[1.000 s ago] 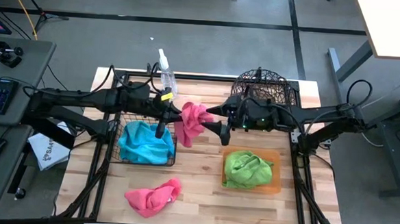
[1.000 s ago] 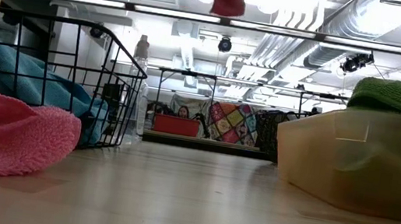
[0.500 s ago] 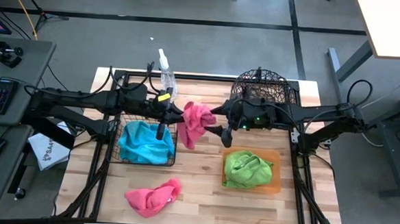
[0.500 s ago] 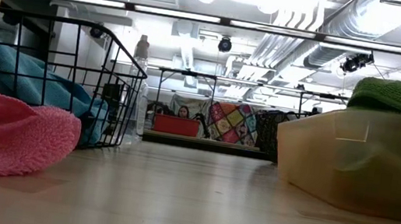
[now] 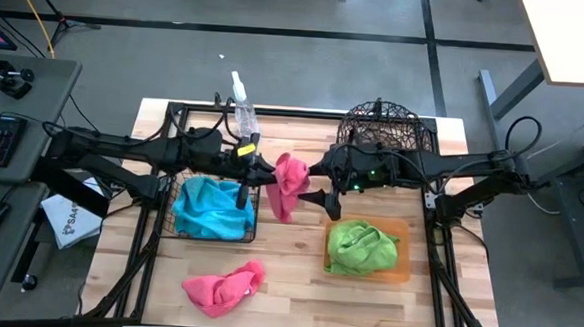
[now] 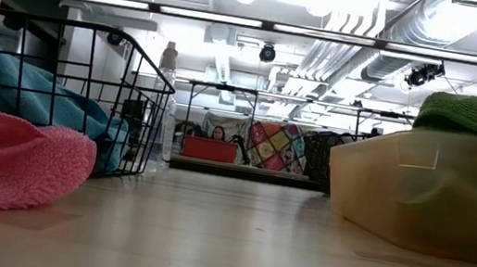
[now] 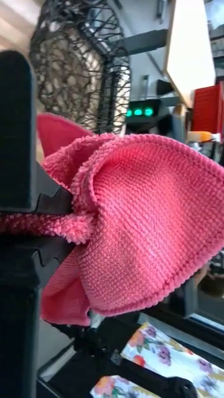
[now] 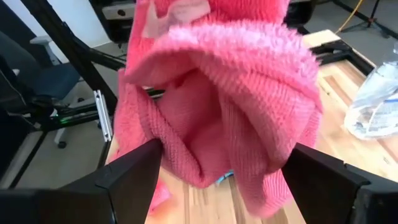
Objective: Sort microfiber towel by color & place in baskets
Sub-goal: Put the top pink microfiber towel into the right wire basket
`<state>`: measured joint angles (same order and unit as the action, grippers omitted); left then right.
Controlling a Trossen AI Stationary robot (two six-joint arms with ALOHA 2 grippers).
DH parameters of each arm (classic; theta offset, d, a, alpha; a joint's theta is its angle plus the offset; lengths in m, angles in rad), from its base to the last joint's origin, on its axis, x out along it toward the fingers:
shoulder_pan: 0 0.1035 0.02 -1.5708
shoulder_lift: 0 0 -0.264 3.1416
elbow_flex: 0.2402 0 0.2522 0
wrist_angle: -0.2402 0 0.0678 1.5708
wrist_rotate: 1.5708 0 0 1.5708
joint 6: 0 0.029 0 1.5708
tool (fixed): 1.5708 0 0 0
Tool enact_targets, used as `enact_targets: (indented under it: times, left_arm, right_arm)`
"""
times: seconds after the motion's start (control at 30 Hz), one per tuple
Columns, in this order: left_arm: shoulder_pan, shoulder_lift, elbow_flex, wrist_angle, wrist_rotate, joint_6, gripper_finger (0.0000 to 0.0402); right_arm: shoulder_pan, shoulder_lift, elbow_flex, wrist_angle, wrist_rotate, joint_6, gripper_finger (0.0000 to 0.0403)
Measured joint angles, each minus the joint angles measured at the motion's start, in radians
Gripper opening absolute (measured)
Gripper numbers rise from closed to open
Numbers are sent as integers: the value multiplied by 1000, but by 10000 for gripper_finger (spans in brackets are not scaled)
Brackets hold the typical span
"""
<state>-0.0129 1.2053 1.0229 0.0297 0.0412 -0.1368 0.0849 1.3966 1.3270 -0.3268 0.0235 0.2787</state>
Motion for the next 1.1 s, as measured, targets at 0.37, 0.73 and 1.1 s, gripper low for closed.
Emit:
enact_targets:
  times: [0.37,0.73,1.1]
  left_arm:
    - [-48,54,0,98,-52,4,0]
    - [-48,58,0,128,-98,35,43]
    - [-17,18,0,-17,-137,-82,161]
  right_arm:
    - [1,32,0,91,-27,-42,316]
    - [3,32,0,91,-70,-78,142]
    - [-10,-2,0,-7,-38,-86,6]
